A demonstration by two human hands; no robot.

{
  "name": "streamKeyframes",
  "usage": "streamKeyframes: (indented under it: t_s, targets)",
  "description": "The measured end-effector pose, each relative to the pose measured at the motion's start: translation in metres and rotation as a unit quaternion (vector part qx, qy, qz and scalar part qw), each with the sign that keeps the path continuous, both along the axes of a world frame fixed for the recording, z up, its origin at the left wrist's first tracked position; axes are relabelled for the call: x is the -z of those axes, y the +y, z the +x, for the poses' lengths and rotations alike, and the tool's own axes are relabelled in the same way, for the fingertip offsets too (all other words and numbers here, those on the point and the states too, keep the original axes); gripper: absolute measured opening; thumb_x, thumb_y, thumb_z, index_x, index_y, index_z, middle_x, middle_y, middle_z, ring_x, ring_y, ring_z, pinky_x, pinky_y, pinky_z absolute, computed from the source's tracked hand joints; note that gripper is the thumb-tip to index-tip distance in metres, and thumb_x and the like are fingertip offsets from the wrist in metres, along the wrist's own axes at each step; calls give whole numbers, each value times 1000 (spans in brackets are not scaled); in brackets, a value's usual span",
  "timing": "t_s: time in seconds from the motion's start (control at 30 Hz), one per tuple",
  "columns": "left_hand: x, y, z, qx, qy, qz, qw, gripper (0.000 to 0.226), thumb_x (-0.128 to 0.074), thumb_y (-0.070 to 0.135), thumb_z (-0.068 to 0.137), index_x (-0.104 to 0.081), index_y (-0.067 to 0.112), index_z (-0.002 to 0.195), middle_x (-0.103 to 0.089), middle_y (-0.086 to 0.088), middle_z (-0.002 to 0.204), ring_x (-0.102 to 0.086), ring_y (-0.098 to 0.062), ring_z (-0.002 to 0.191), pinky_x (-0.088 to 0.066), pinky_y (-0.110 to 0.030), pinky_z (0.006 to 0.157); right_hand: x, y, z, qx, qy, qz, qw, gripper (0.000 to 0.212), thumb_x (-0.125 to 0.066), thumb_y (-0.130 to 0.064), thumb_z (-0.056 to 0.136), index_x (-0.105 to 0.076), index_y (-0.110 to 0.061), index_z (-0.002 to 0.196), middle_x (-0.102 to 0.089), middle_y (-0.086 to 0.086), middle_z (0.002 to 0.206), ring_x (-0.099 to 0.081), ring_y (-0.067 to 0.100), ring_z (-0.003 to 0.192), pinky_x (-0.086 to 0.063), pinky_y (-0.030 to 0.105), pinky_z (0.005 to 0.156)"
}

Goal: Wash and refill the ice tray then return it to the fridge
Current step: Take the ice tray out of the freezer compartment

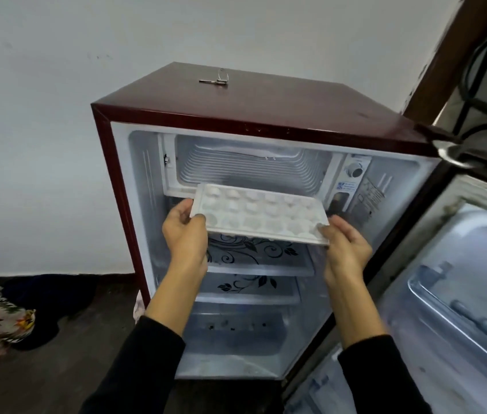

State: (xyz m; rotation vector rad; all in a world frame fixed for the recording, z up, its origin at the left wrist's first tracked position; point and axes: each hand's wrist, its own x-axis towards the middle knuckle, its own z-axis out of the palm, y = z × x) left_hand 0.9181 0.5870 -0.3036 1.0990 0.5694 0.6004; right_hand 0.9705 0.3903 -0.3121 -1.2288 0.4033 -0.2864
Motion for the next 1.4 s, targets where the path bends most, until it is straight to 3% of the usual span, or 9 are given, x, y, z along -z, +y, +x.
streamKeyframes:
  t_s: [0.17,0.27,0.4,0.53,0.77,1.0,1.13,1.3,1.4]
  targets:
    - [0,-32,-68,18,21,-46,999,43,-46,-6,89,-49,7,130,-60,-11,121,-60,-24,109,-49,-36,95,3,-34,-83,21,4,45,999,37,-70,9,79,-62,0,115,-66,8,95,-64,19,88,-56,21,78]
    - [2,-55,-108,33,32,-73,996,41,-48,-2,91,-50,7,131,-61,-10,118,-60,-21,100,-49,-36,90,4,-58,-132,43,-4,50,998,31,-67,10,80,-62,-3,108,-66,6,91,-64,14,78,-55,16,67]
    - [12,-86,-155,51,57,-85,993,38,-52,2,90,-55,12,127,-64,-2,108,-60,-16,92,-51,-31,79,11,-92,-194,77,-5,29,997,32,-68,10,80,-64,-2,109,-68,8,95,-65,22,92,-54,32,89]
    - [19,-119,-197,103,78,-92,987,33,-49,1,90,-58,10,121,-67,-4,108,-64,-20,97,-53,-36,89,16,-124,-257,114,4,24,993,26,-68,9,81,-65,-11,98,-69,3,92,-66,18,90,-56,25,82]
    - [25,-191,-247,172,92,-86,977,27,-47,5,93,-61,11,115,-66,1,96,-63,-15,85,-54,-27,71,26,-179,-350,246,17,51,968,30,-67,10,77,-67,-13,96,-67,9,101,-64,23,95,-51,38,93]
    - [23,-274,-271,299,80,-63,949,28,-48,5,91,-61,10,116,-66,-4,111,-65,-15,95,-54,-24,72,9,-229,-418,414,-17,98,905,28,-61,13,79,-65,-10,96,-65,5,94,-64,17,81,-56,25,72]
    - [15,-323,-287,378,66,-50,922,29,-46,4,93,-60,10,116,-68,0,100,-63,-9,84,-52,-17,66,0,-258,-452,510,-36,107,853,27,-61,10,78,-66,-13,90,-66,9,99,-65,19,85,-56,28,76]
    - [12,-379,-307,483,90,-74,868,30,-47,2,92,-60,9,118,-67,-8,108,-63,-19,93,-53,-35,85,-11,-284,-494,616,-39,124,777,26,-61,8,76,-64,-13,90,-66,3,87,-66,16,74,-58,28,66]
    - [11,-407,-320,542,95,-74,832,30,-47,2,91,-61,10,117,-69,-6,104,-65,-18,90,-55,-34,82,-12,-295,-517,669,-54,145,727,26,-62,9,74,-62,-14,84,-66,3,83,-66,17,71,-57,28,61]
